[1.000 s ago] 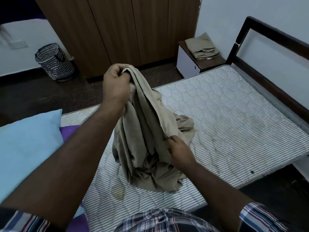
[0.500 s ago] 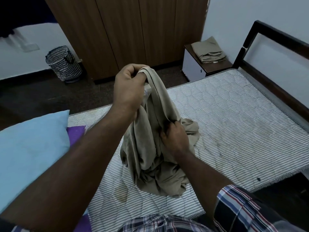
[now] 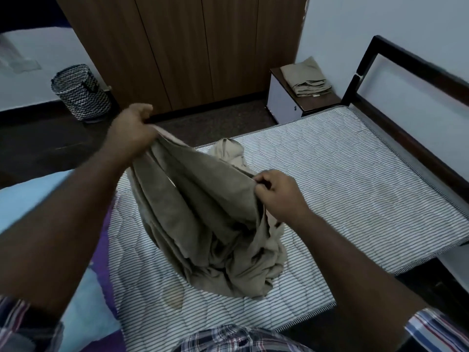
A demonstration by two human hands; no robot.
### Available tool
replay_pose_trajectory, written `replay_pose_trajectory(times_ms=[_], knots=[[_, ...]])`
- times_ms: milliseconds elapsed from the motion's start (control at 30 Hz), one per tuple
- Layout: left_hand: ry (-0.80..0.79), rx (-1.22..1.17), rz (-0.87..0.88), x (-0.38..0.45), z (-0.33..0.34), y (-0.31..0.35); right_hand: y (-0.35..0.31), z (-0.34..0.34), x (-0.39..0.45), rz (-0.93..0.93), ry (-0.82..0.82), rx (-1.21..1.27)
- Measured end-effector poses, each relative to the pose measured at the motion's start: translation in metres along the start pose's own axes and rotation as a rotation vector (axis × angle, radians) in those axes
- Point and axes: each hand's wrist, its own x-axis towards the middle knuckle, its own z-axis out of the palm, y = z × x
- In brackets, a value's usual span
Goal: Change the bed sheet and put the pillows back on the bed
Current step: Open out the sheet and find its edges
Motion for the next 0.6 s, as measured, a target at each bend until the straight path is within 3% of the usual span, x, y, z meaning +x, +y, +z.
replay_pose_trajectory(times_ms=[100,167,267,433,500,600], knots=[[-0.501,0.062,0.376,-0.044,0.037,0.03,-0.025,-0.008,0.018,-0.026,-0.201,0.087],[-0.681,0.048,0.455,-0.074,0.069,0.044,-0.038,-0.008,0.024,-0.014,-0.271,0.238],[-0.682,-0.128,0.38,-0.078,0.093,0.036,-0.044,-0.011,0.028,0.05,-0.281,0.51],[-0.603,-0.212,0.297,-0.072,0.094,0.026,-0.021,-0.013,0.021,0.072,-0.234,0.63],[-0.574,-0.294,0.283,-0.074,0.093,0.026,-0.004,-0.007,0.011,0.089,-0.218,0.593],[-0.532,-0.367,0.275,-0.074,0.09,0.027,0.023,0.008,-0.007,0.13,-0.27,0.289]])
